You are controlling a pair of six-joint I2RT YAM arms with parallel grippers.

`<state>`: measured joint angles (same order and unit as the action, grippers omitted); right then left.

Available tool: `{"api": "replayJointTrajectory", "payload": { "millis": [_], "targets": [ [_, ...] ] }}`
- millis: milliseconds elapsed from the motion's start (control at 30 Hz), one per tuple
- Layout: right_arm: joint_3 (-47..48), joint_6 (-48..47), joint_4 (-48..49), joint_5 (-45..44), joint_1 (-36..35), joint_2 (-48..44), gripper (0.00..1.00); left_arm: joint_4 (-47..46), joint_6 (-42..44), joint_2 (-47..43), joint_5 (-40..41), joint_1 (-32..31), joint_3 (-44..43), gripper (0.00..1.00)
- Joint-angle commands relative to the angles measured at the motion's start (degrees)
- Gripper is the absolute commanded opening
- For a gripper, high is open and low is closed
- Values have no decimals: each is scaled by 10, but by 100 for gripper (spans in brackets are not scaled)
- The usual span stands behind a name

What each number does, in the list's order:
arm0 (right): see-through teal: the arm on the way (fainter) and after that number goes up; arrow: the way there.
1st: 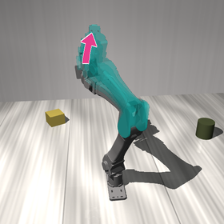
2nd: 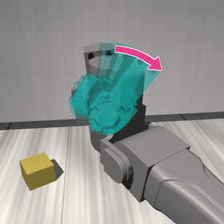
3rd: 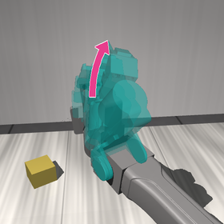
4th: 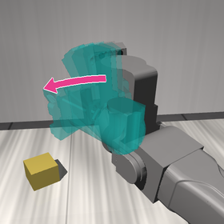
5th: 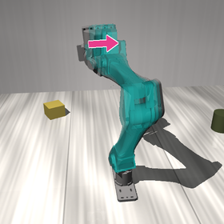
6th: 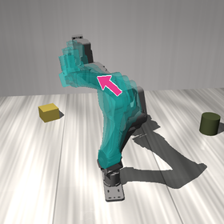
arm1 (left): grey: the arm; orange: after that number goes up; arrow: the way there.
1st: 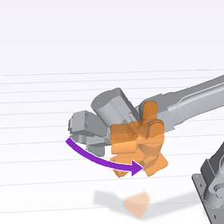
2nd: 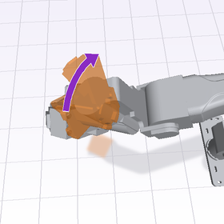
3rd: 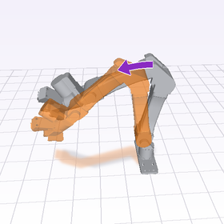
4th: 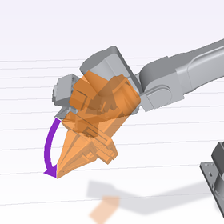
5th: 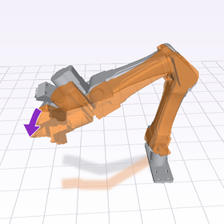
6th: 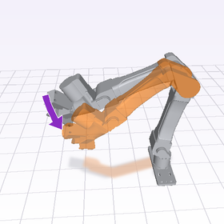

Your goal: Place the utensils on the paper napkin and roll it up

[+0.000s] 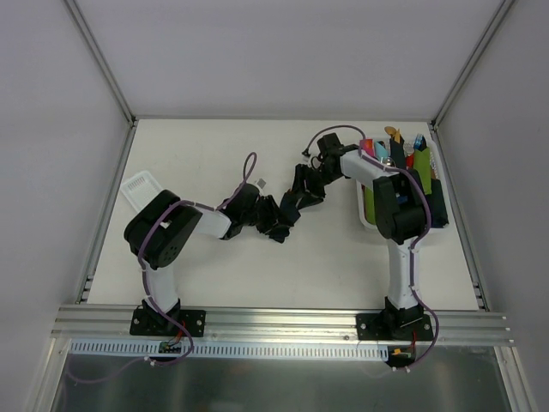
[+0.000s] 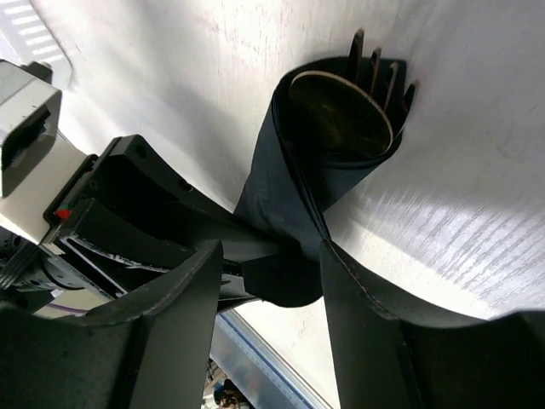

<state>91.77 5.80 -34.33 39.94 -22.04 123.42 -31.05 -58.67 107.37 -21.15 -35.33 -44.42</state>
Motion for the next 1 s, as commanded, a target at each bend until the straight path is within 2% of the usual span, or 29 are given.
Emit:
{"api": "replayJointTrajectory", "payload": {
  "millis": [0, 233, 300, 433, 667, 967],
  "targets": [
    [30, -16, -44, -17, -11, -17, 53, 136, 48, 44, 50, -9, 18, 32],
    [34, -53, -76, -60, -31, 12, 48, 148, 60, 28, 57, -11, 15, 33],
    [30, -53, -78, -62, -33, 18, 44, 150, 65, 23, 55, -12, 14, 35],
    [28, -75, -78, -68, -37, 28, 34, 153, 71, 12, 54, -15, 13, 38],
    [44, -99, -89, -97, -45, 55, 11, 152, 94, -42, 52, -18, 14, 38],
    [43, -123, -94, -124, -54, 65, 7, 138, 113, -153, 25, -18, 11, 42]
  ]
}}
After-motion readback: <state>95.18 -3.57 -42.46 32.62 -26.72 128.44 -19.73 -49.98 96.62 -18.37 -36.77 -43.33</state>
